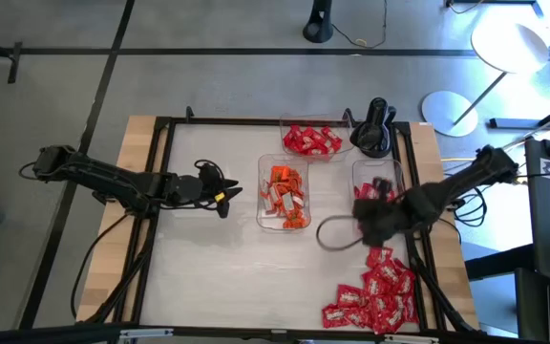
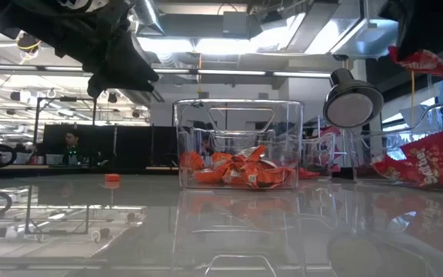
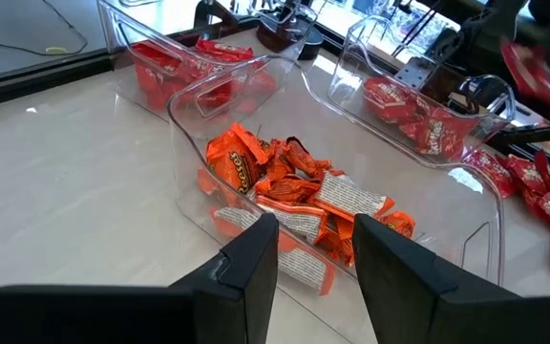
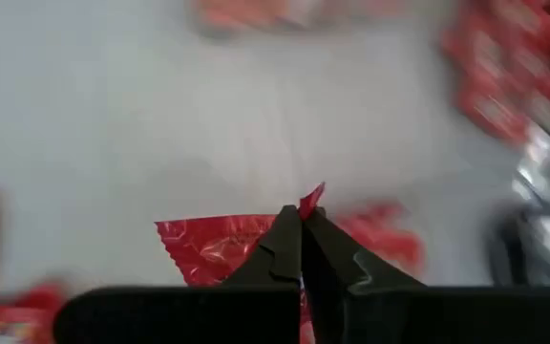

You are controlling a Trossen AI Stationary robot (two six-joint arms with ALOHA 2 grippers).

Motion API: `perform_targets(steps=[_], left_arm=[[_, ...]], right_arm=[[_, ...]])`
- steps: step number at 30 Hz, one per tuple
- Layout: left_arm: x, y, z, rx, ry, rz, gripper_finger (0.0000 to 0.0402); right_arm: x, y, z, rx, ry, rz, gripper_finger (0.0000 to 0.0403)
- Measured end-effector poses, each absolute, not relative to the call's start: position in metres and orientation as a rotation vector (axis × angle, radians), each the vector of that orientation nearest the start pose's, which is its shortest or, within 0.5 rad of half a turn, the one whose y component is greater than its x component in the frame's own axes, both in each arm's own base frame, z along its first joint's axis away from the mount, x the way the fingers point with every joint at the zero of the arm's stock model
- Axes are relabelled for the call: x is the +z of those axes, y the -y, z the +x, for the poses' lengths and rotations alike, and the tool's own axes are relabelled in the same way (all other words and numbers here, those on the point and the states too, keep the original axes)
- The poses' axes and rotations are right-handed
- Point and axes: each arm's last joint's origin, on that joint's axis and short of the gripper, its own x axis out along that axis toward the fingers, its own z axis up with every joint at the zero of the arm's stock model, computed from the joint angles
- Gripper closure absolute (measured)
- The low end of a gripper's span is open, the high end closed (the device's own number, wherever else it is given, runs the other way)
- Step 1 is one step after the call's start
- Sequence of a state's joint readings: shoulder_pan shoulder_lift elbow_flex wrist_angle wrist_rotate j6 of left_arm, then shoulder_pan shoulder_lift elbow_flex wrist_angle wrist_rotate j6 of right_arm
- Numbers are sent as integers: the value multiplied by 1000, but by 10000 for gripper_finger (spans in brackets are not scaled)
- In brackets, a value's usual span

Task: Sort candy
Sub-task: Put the red candy pack into the bottom right transparent bin, then put the orange candy into the bottom left transparent bin

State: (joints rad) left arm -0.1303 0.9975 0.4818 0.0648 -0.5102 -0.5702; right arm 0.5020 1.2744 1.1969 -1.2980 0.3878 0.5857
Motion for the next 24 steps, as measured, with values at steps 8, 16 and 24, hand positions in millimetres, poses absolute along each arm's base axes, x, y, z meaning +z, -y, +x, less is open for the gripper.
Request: perform_targets(steps=[8,16,24], left_arm=[[216,12,203,482,-311,-407,274],[216,12,203,482,-311,-409,274],[216,10,204,497,-303,-438,274]], right_arm=[[301,-56,171,-554,-1256,5,398],[255,-36,164,-664,-1466,131,357],[246,-32,161,-682,-1506,138,188]])
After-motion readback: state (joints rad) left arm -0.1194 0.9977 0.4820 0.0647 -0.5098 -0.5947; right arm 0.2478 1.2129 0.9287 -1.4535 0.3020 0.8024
